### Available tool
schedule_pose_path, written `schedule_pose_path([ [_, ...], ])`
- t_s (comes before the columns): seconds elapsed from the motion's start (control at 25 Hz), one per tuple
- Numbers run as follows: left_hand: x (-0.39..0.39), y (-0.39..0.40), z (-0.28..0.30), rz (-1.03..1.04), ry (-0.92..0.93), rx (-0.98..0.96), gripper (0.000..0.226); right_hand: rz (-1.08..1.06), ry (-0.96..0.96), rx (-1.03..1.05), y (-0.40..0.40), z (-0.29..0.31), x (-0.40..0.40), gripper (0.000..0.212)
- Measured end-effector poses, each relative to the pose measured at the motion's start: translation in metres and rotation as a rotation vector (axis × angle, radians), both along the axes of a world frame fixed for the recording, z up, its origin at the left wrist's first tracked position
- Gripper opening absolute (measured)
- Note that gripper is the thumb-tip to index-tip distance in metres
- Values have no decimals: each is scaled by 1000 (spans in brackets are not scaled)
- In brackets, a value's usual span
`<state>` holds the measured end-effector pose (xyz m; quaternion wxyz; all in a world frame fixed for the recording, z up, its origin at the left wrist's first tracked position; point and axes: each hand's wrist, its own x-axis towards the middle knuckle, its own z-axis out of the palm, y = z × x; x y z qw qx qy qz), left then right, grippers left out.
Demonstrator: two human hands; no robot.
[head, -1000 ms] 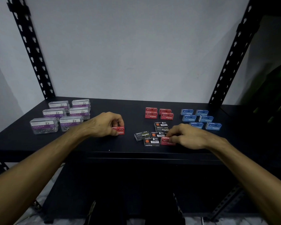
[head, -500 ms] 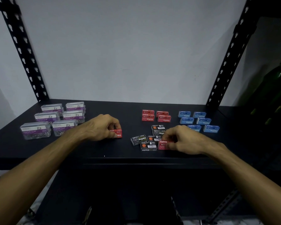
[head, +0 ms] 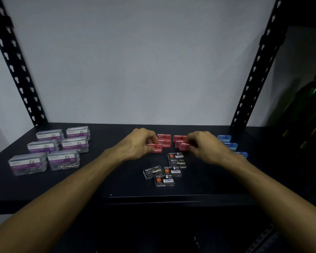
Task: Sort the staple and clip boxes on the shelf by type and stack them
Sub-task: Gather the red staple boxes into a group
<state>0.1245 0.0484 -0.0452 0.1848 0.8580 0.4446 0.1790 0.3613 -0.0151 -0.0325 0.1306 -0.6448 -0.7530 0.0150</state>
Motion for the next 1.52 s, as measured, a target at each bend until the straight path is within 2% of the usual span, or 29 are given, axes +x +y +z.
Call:
schedule_pose_path([
  [0.12,17,4,-8,16,-7,34,25,-44,-37,0,14,-7,-2,21],
  [0.8,29,15,-24,-28,38,52,28,55,-19,-126,25,-29,7,23],
  [1.28,35,17,-26,-16,26,64,28,11,-21,-100,29,-32,4,22],
  [1.52,28,13,-22,9,24,158,31,-3,-79,60,16,-23,2,25],
])
